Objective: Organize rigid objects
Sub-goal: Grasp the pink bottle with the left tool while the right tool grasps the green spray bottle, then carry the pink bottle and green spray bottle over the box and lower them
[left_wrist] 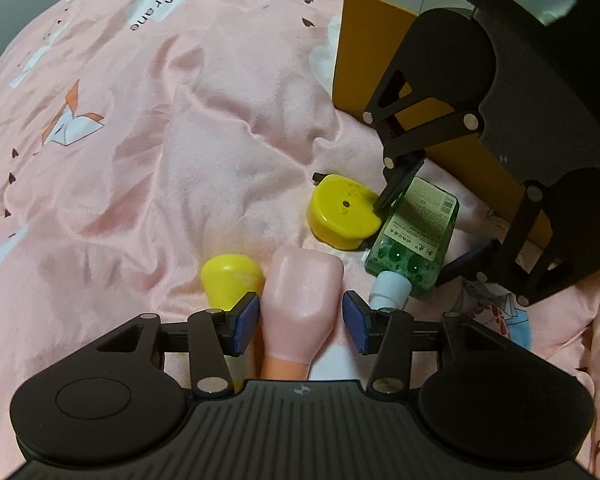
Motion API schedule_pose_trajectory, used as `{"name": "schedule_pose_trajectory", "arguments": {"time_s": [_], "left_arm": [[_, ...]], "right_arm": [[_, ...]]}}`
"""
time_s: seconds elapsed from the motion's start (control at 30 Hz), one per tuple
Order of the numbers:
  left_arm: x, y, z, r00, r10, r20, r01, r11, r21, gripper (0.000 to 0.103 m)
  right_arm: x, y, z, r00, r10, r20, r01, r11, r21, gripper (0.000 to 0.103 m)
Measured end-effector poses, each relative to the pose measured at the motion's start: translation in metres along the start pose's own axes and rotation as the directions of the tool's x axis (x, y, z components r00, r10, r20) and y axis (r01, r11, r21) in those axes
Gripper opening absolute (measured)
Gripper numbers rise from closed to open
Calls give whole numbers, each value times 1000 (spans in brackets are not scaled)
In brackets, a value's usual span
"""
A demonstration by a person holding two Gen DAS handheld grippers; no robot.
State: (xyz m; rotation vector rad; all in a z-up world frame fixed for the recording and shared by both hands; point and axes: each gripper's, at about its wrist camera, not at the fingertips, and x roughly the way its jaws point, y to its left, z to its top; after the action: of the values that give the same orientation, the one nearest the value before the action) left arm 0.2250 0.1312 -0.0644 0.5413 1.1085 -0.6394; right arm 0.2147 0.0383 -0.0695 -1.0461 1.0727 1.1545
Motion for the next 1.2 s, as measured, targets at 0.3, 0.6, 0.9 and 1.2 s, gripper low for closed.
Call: {"name": "schedule_pose_trajectory", "arguments": {"time_s": [0.3, 0.6, 0.9, 1.2], "left_arm": [[23, -1, 5, 998, 9, -62, -9, 1000, -5, 51], [8, -7, 1, 998, 48, -35, -50, 997, -52, 50], [-40, -7, -9, 992, 99, 75, -87, 984, -155, 48], [-88, -15, -10, 977, 139, 161, -98, 966, -238, 48]], "right_arm": [[11, -3, 18, 999, -11, -52, 12, 1000, 10, 60], [16, 15, 13, 997, -71, -35, 71, 997, -4, 55], [-23, 27, -7, 992, -104, 72, 92, 984, 149, 53], [-80, 35, -34, 960, -155, 232, 67, 935, 348, 50]]}}
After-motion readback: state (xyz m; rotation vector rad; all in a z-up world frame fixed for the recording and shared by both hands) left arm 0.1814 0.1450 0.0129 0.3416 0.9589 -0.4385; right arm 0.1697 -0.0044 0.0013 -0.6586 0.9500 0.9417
